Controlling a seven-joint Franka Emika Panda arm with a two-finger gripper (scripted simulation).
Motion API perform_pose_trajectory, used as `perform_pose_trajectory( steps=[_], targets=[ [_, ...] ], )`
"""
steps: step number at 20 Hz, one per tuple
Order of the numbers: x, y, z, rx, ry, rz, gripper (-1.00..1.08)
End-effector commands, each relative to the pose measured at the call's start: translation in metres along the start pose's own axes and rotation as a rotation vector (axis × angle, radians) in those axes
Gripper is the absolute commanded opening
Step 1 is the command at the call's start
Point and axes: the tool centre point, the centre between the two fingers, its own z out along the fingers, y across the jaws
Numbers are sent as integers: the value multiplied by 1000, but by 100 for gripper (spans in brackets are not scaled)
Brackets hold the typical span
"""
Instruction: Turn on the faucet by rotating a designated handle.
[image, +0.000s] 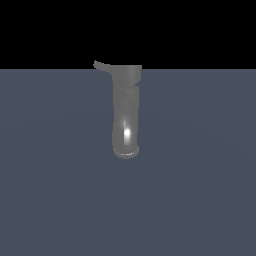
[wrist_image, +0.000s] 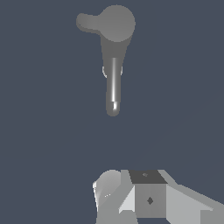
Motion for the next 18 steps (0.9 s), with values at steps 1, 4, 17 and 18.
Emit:
perform_pose_trajectory(
  steps=[1,4,17,18],
  targets=[
    [0,0,0,0,0,0,-100],
    [1,-4,-1,0,5,-6,-100],
    [4,-21,-2,1,25,-26,-100],
    [5,-21,-2,2,25,-23,-100]
  ],
)
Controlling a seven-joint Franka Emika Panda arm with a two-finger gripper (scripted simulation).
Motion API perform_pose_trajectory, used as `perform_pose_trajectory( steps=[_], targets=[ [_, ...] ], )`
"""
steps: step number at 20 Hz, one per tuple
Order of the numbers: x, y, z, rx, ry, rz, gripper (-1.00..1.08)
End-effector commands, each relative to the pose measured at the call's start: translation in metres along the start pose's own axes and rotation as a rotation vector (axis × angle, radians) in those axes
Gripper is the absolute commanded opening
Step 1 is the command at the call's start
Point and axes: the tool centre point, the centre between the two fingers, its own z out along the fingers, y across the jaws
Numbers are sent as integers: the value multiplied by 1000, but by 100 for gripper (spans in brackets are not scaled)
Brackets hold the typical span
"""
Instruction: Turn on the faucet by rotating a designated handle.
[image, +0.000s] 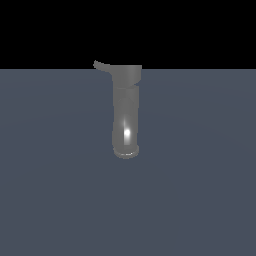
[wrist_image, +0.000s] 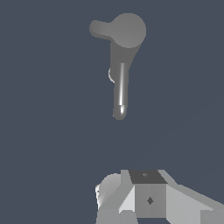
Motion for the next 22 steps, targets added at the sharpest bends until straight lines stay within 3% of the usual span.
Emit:
perform_pose_trajectory(
  steps=[1,11,22],
  targets=[
    [2,0,0,2,0,8,-100],
    [24,-3,4,22,-4,115,-100],
    [73,-8,17,56,-20,353,-100]
  ],
)
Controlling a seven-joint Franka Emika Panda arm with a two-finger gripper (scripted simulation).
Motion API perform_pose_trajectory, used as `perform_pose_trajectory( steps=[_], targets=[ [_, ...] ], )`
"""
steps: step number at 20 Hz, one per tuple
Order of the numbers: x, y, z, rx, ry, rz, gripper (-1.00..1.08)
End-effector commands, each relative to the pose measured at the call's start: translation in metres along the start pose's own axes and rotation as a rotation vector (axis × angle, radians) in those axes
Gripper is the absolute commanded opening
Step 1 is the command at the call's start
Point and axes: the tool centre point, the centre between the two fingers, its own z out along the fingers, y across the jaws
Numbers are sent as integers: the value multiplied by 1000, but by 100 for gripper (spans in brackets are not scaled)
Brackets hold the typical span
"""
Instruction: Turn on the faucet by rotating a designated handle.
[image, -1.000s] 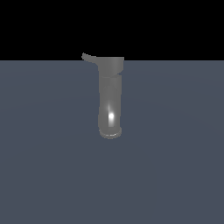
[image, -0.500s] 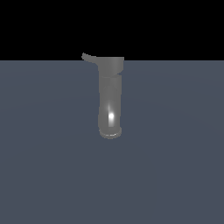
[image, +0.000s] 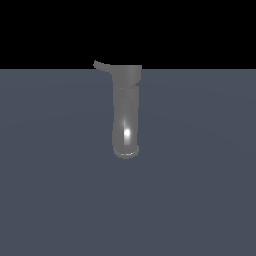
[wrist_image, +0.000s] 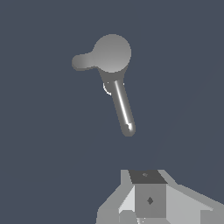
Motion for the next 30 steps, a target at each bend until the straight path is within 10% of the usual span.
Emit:
perform_pose_trajectory(
  steps=[1,30],
  targets=[
    [11,-5,4,7,-4,62,-100],
    [135,-64,87,9,-34,790,-100]
  ],
)
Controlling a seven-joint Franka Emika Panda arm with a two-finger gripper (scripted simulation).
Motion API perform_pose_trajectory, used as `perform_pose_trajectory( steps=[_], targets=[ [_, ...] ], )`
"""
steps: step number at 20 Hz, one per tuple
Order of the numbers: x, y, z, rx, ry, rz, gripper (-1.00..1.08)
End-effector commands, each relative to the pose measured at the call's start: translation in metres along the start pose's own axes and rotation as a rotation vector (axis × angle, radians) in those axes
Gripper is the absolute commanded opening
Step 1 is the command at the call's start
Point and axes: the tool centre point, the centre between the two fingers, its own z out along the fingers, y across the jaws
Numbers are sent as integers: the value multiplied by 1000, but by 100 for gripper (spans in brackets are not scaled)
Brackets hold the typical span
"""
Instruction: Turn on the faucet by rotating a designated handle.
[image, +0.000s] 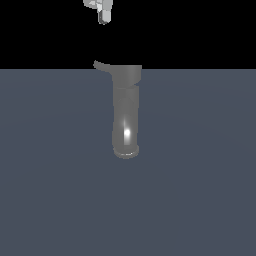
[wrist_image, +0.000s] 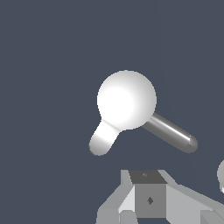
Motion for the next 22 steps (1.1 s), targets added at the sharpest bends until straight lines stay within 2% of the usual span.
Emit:
perform_pose_trajectory(
  steps=[1,13,22],
  targets=[
    [4,-11,10,-2,3,65,-100],
    [21,-56,59,-12,32,362,-100],
    [28,-76,85,-13,55,502,-100]
  ],
)
